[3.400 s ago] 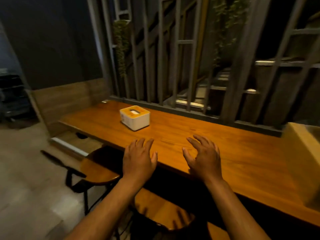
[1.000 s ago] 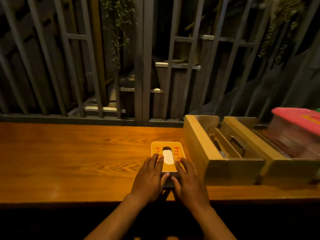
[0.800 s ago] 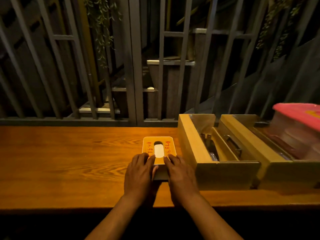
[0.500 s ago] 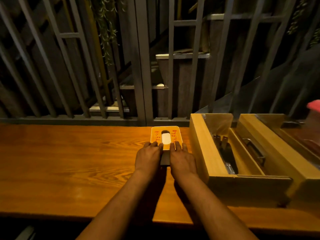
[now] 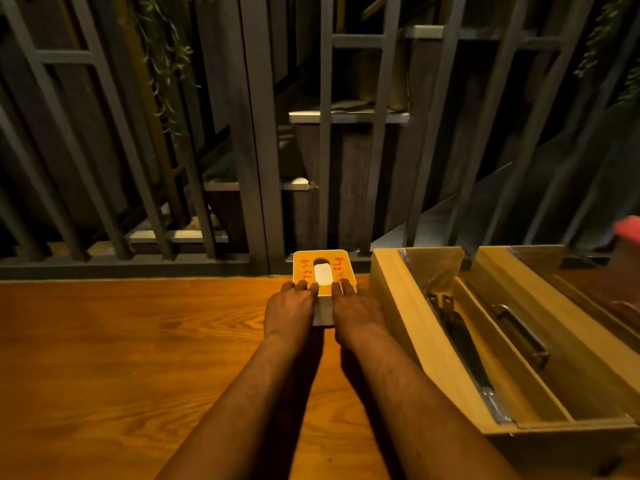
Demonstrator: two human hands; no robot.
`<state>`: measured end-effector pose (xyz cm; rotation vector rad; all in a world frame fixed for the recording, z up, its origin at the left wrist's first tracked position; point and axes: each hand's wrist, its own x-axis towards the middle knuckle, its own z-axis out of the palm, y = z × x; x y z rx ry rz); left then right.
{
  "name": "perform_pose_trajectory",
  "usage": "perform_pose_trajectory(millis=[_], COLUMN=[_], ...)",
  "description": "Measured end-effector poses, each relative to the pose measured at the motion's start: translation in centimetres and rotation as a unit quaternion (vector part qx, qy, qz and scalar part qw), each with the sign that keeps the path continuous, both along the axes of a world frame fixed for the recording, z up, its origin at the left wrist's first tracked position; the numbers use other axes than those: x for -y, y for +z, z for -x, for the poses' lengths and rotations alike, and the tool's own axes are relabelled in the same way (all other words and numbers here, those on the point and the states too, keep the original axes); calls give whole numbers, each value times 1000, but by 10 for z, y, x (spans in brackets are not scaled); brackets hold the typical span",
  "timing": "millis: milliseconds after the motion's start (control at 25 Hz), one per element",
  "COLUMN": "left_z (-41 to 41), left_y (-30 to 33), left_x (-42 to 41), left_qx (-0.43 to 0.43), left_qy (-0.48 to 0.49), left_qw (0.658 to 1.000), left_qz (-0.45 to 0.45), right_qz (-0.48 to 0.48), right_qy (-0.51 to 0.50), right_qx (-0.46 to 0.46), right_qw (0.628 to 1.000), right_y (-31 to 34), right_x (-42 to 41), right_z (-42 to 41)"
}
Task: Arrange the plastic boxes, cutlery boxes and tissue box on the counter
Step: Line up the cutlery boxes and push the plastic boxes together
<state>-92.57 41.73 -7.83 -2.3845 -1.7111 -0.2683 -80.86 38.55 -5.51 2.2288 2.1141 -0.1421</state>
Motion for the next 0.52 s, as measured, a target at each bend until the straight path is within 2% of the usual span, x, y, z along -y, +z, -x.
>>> perform_pose_trajectory(millis=[120,200,320,400,520], left_z=[2,2,-13,-30,-63], left_y=[7,17,38,46,42], left_x=[6,29,92,143,205], left_qx=[-2,22,142,235,281], left_qy=[-13,-23,-63,-91,-118], left_qw=[999,998,988,968,952], left_qz=[31,47,-1,-20,-16], right_qz=[-1,-70,-210,-242,-263], right_qy=[9,21,30,-6,-58], right_qx=[-22,-72,-139,-171,-175], right_qw=[1000,995,967,955,947], right_y=[16,31,44,36,18], right_x=[14,44,110,158,209], right_z=[-5,-11,-41,-74,-124])
